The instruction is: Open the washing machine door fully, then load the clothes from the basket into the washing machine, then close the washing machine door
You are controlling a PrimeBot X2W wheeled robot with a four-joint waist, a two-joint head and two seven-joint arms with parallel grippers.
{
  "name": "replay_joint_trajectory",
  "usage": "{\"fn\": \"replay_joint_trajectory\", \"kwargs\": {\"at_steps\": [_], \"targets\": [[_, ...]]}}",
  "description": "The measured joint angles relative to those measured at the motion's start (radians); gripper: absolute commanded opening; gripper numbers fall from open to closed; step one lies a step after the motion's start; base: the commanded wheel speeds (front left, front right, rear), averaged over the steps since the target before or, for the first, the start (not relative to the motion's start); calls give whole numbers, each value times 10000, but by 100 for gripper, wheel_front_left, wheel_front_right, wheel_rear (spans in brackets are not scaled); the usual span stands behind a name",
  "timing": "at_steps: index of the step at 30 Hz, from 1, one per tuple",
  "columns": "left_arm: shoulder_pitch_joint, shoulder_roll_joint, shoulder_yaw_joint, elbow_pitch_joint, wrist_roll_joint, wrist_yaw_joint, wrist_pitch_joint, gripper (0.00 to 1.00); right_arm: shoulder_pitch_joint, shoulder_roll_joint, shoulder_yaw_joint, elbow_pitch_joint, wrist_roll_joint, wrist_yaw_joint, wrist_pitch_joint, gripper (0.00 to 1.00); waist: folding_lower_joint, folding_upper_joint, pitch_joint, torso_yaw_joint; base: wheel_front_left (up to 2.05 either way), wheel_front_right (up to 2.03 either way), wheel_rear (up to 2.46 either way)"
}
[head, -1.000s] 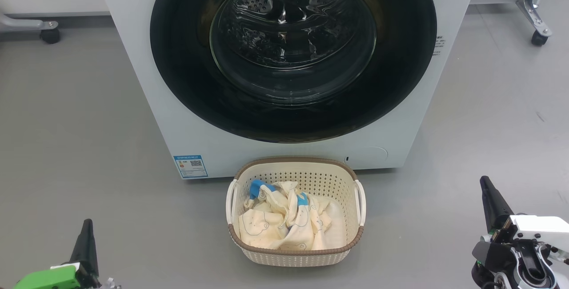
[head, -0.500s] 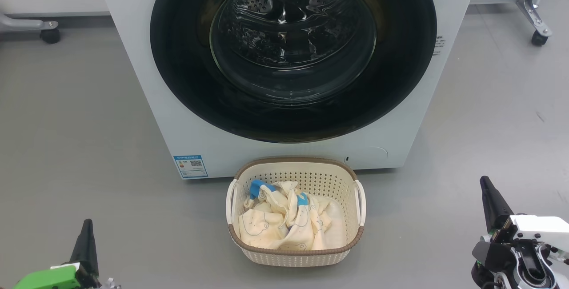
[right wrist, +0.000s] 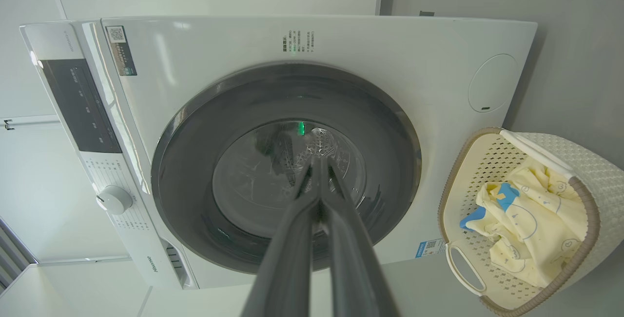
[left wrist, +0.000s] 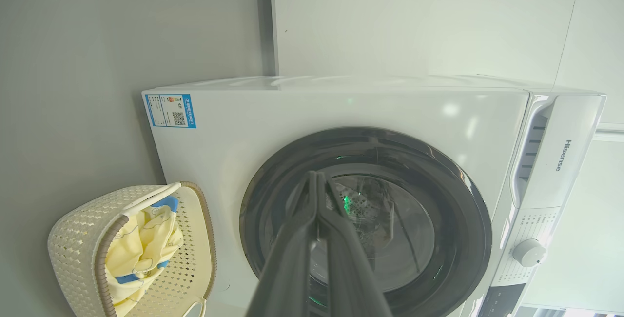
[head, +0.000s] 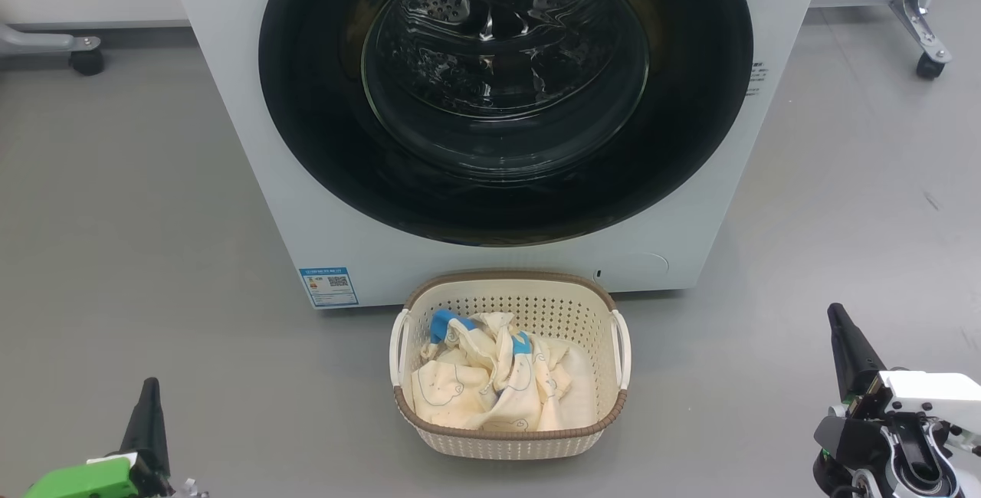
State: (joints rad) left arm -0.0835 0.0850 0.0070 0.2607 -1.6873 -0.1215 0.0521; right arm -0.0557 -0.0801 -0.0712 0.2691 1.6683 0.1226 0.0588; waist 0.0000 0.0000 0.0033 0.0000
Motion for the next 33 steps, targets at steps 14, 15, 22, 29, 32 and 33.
{"fn": "replay_joint_trajectory", "kwargs": {"at_steps": [14, 15, 22, 29, 32, 33], "targets": [[0, -12, 17, 0, 0, 0, 2, 0, 0, 6, -15, 0, -52, 0, 17, 0, 0, 0, 0, 0, 0, 0, 0], [0, -13, 19, 0, 0, 0, 2, 0, 0, 6, -15, 0, -52, 0, 17, 0, 0, 0, 0, 0, 0, 0, 0], [0, -29, 27, 2, 2, 0, 2, 0, 0, 10, -23, 0, -54, 0, 27, 0, 0, 0, 0, 0, 0, 0, 0], [0, -40, 44, 2, 2, 0, 4, 0, 0, 15, -35, 0, -54, 0, 27, 0, 0, 0, 0, 0, 0, 0, 0], [0, -42, 50, 4, 2, 2, 4, 0, 0, 15, -36, 4, -54, 0, 27, 0, 0, 0, 0, 0, 0, 0, 0], [11, -71, 40, 88, -15, 4, 2, 0, 41, 42, -31, 71, -52, -2, 25, 0, 0, 0, -1, 0, 0, 0, 0]]}}
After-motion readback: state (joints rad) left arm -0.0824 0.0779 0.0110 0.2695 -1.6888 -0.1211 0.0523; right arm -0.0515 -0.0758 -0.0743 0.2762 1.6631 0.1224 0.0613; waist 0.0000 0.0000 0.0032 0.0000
